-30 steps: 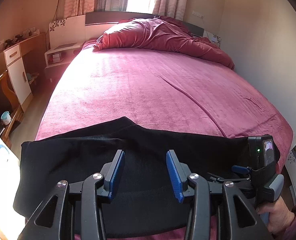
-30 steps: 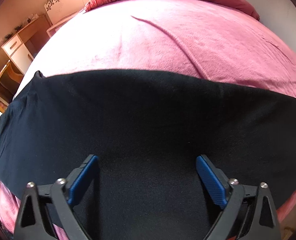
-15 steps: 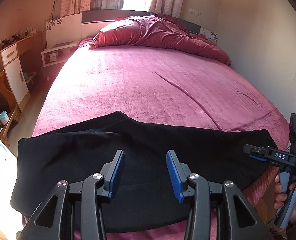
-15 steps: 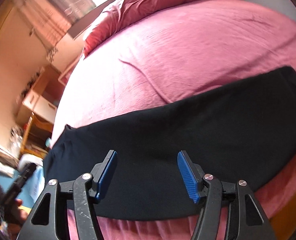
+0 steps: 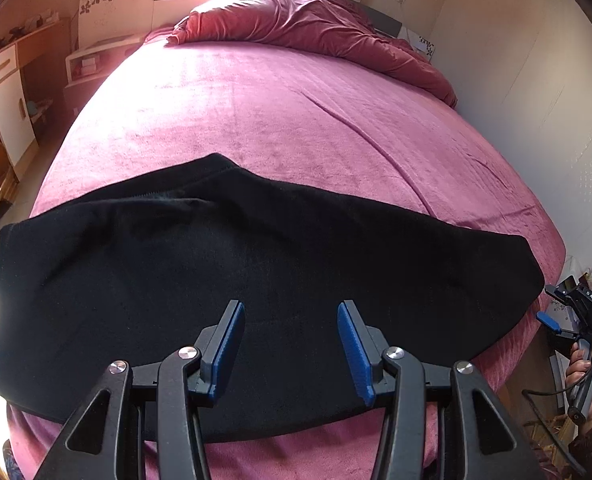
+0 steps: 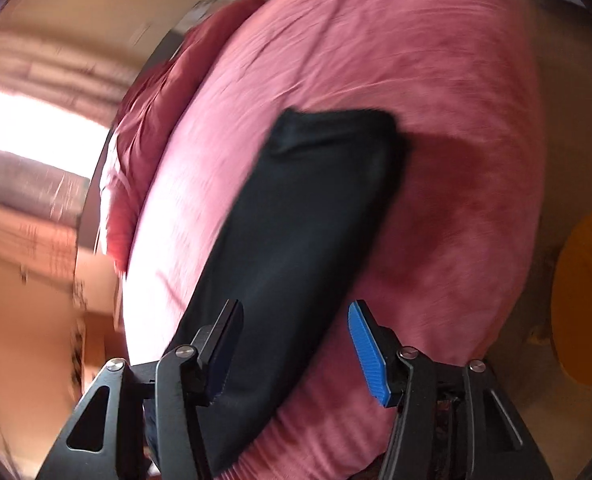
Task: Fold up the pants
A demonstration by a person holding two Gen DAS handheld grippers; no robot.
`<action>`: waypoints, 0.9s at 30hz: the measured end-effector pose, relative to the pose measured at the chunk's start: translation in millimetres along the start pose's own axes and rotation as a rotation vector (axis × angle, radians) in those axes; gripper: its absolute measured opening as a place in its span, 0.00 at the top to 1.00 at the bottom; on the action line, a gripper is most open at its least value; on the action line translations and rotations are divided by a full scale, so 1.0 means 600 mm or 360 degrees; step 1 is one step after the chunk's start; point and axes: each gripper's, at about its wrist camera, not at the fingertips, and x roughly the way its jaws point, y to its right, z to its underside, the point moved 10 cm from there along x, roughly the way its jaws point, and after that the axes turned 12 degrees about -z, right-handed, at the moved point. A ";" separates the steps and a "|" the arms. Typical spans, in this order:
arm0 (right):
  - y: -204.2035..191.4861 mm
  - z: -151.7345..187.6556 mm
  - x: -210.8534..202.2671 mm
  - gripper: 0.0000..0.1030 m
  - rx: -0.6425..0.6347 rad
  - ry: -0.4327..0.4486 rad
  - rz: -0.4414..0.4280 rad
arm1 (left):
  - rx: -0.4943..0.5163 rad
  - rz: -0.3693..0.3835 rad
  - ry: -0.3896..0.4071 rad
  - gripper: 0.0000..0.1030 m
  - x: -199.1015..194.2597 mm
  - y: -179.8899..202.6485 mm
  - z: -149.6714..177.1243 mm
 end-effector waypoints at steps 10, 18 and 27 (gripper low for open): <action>0.052 -0.050 0.004 0.56 0.0213 0.0102 -0.0080 | 0.0002 0.0003 -0.0094 0.52 0.011 0.000 0.022; 0.075 -0.086 0.051 0.67 0.0313 0.0140 -0.0109 | 0.0043 -0.0033 -0.0110 0.52 0.008 -0.001 0.028; -0.014 -0.116 0.048 0.84 -0.0046 0.0120 -0.0036 | 0.0007 0.0007 -0.0144 0.52 0.009 -0.011 0.030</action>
